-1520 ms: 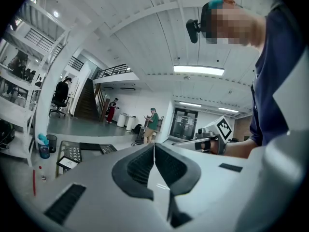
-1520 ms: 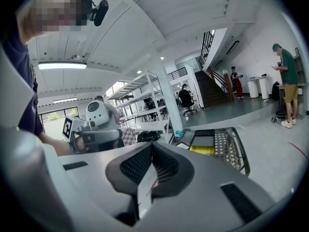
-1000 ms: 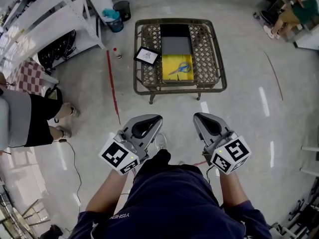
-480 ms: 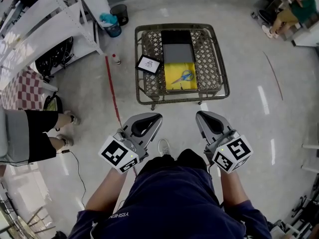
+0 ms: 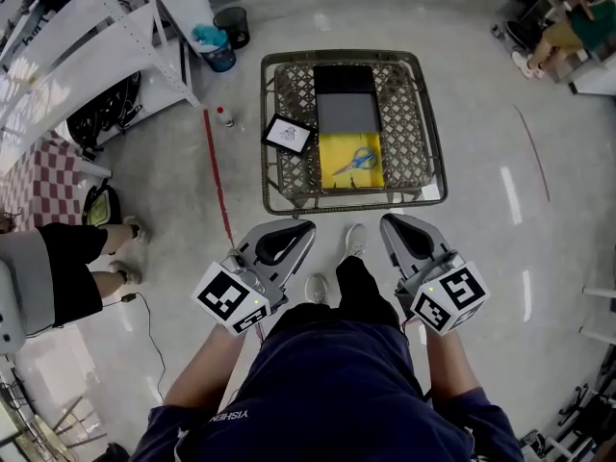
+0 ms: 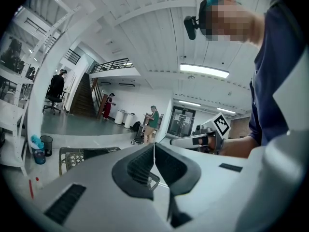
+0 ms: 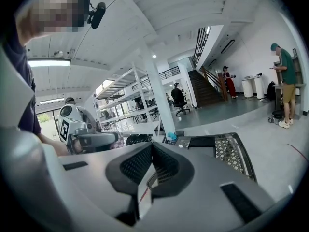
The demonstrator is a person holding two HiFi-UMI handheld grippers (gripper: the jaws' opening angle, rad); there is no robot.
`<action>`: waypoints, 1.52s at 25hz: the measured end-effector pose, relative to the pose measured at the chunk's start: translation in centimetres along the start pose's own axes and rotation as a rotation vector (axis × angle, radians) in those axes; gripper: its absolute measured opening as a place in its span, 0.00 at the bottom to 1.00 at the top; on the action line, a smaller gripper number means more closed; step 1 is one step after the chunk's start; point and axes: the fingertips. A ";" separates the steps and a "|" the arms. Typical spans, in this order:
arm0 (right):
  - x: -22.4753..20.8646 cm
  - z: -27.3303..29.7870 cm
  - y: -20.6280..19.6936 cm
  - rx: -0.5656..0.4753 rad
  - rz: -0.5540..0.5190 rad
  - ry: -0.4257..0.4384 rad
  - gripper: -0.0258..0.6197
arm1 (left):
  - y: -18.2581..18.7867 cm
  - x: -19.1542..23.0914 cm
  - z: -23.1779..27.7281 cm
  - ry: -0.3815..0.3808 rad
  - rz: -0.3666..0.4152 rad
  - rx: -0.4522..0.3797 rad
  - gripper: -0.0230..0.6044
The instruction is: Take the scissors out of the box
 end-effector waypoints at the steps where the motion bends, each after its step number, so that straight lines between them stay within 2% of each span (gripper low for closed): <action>1: -0.5 0.4 0.1 0.002 0.001 0.005 0.07 | 0.1 0.4 0.5 0.003 -0.001 0.000 0.08; 11: -7.4 4.4 1.9 0.037 0.000 0.063 0.07 | 1.4 5.2 7.0 0.058 -0.013 0.024 0.08; 19: -12.6 5.9 3.9 0.073 -0.009 0.111 0.07 | 3.3 7.3 12.5 0.094 -0.021 0.042 0.08; 26: -17.0 7.2 5.3 0.107 -0.009 0.151 0.07 | 3.0 9.5 16.9 0.135 -0.018 0.107 0.08; 32: -20.1 9.0 3.3 0.131 0.005 0.176 0.07 | -0.2 11.4 20.1 0.149 -0.031 0.154 0.08; 38: -21.9 10.3 2.0 0.170 0.023 0.176 0.07 | -3.1 13.3 22.2 0.131 -0.050 0.234 0.08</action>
Point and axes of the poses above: the fingertips, and each gripper's own axes: z forward along the fingers, x to its left, y out of its top, and after that the axes turned 10 degrees about x, right-handed
